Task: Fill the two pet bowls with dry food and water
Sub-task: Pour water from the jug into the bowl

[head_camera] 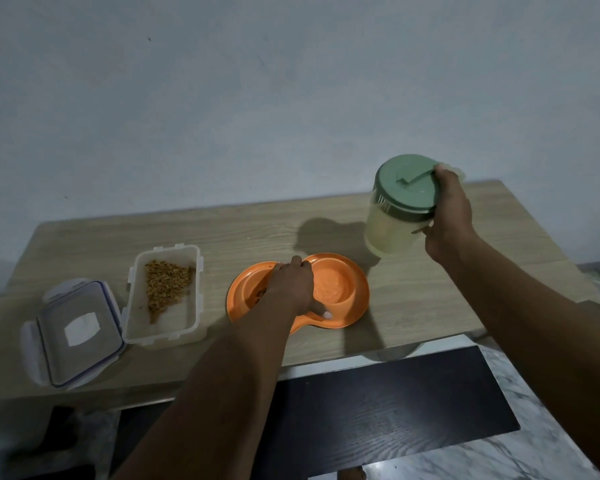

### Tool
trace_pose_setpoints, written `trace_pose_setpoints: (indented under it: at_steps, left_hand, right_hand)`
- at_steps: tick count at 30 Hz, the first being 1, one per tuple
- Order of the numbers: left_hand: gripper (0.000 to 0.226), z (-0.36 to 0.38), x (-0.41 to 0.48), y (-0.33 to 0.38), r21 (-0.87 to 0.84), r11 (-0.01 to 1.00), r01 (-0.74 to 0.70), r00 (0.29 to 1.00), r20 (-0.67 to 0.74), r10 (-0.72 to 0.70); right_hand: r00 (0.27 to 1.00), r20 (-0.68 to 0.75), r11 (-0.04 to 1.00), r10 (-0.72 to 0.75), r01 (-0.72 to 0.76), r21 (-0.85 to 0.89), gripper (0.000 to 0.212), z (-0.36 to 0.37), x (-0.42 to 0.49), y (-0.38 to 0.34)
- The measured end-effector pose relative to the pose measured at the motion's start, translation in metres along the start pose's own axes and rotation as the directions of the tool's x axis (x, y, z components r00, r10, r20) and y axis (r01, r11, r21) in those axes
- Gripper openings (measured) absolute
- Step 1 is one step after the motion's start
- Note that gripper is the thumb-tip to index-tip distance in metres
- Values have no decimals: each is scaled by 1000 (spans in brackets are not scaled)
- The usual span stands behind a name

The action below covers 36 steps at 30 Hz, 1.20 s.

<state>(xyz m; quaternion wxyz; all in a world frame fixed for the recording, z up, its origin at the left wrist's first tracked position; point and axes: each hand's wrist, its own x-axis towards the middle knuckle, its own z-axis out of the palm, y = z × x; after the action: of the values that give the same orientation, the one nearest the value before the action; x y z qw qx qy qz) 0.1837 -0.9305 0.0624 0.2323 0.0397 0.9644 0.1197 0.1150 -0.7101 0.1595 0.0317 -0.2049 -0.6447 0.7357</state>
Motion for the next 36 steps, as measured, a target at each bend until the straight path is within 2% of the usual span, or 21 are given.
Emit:
trace_pose_setpoints:
  at_steps: [5, 12, 23, 25, 26, 27, 29, 31, 34, 36]
  left_hand:
    - [116, 0, 1, -1, 11, 1000, -3, 1000, 3, 3]
    - [118, 1, 3, -1, 12, 1000, 10, 1000, 4, -10]
    - [123, 6, 9, -1, 3, 1000, -8, 1000, 5, 8]
    - [129, 8, 8, -2, -3, 1000, -31, 1000, 6, 31]
    - [132, 9, 7, -4, -13, 999, -43, 999, -4, 43]
    - [135, 11, 8, -3, -32, 998, -56, 998, -29, 55]
    - [133, 14, -20, -18, -105, 994, -38, 990, -136, 23]
    - [119, 20, -23, -24, -183, 983, -28, 963, -270, -23]
    - [86, 31, -33, -28, -282, 959, 33, 848, -500, -176]
    - [70, 39, -42, -33, -367, 925, 102, 769, -560, -307]
  right_hand:
    - [999, 4, 997, 33, -33, 66, 44, -2, 9, -4]
    - [989, -91, 993, 115, -111, 45, 36, 2, 15, 27]
    - [981, -126, 989, 147, -143, 43, 56, 3, 27, 43]
    - [967, -202, 988, 156, -156, 16, 66, 2, 28, 47]
    - [947, -291, 988, 138, -153, -30, 71, 2, 29, 47]
    - [919, -382, 985, 100, -146, -93, 75, -1, 29, 47]
    - [889, -458, 968, 11, -125, -219, 75, 3, 5, 56]
    - [870, -488, 942, -74, -100, -321, 63, 0, 0, 68]
    - [901, -425, 848, -91, -154, -507, 40, -10, -10, 100]
    - [941, -335, 761, -53, -179, -623, 34, -12, -18, 122]
